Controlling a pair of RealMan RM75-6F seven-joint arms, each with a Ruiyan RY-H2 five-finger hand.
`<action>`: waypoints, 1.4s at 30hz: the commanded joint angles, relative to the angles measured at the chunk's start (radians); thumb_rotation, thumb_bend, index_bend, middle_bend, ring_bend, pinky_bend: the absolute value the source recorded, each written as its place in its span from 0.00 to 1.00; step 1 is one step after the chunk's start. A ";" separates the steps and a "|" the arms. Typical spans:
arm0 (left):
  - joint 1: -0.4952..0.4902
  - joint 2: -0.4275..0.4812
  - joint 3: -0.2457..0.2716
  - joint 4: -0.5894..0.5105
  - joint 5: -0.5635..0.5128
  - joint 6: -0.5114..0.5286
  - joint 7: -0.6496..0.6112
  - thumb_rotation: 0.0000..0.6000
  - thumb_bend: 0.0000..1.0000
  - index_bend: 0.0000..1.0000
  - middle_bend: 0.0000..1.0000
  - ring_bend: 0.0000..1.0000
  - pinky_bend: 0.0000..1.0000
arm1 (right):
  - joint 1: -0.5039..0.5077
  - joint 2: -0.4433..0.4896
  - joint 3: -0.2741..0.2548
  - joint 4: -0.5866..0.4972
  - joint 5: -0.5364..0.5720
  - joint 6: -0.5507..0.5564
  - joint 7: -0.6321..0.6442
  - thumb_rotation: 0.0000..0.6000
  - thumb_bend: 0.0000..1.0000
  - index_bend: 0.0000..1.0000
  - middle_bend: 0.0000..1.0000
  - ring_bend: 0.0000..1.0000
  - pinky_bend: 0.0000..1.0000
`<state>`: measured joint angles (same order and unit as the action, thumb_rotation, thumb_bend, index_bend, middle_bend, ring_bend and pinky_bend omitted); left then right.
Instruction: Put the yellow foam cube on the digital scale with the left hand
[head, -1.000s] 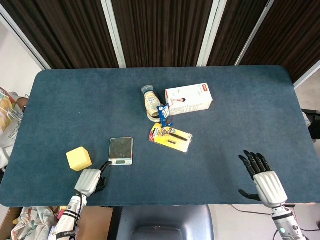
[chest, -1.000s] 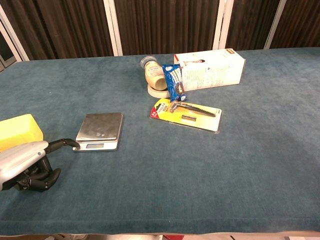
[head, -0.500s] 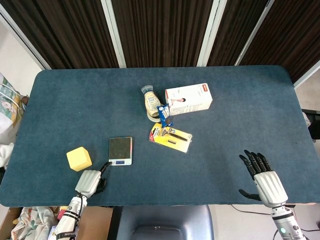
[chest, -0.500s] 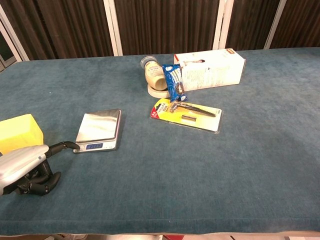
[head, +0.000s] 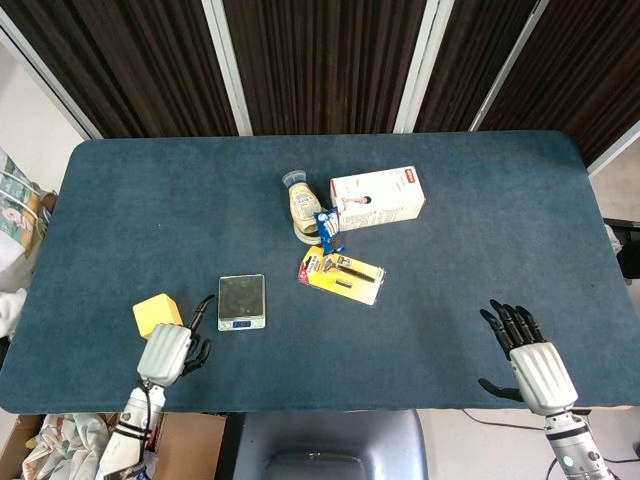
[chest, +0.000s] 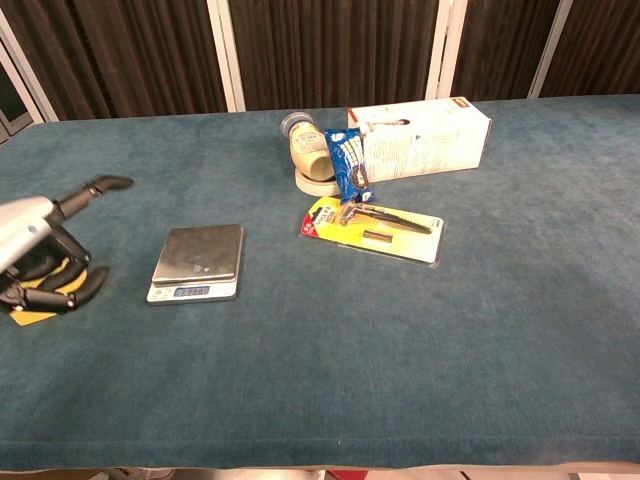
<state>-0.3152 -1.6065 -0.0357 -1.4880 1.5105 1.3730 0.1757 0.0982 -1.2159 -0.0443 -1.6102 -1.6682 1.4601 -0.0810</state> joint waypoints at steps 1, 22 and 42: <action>0.024 0.049 -0.021 -0.010 0.067 0.103 -0.023 1.00 0.42 0.00 0.40 0.47 0.65 | 0.002 -0.001 -0.002 -0.001 -0.002 -0.005 -0.002 1.00 0.23 0.00 0.00 0.00 0.00; -0.062 0.092 -0.058 0.127 -0.240 -0.272 0.035 1.00 0.34 0.00 0.01 0.04 0.09 | 0.013 0.010 -0.016 -0.005 -0.014 -0.028 0.018 1.00 0.23 0.00 0.00 0.00 0.00; -0.100 0.070 -0.174 0.066 -0.195 -0.125 -0.053 1.00 0.54 0.51 0.74 0.92 0.81 | 0.020 0.009 -0.023 -0.006 -0.016 -0.047 0.017 1.00 0.23 0.00 0.00 0.00 0.00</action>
<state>-0.3981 -1.5321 -0.1830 -1.3892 1.2917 1.2225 0.1380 0.1184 -1.2068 -0.0677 -1.6160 -1.6843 1.4128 -0.0636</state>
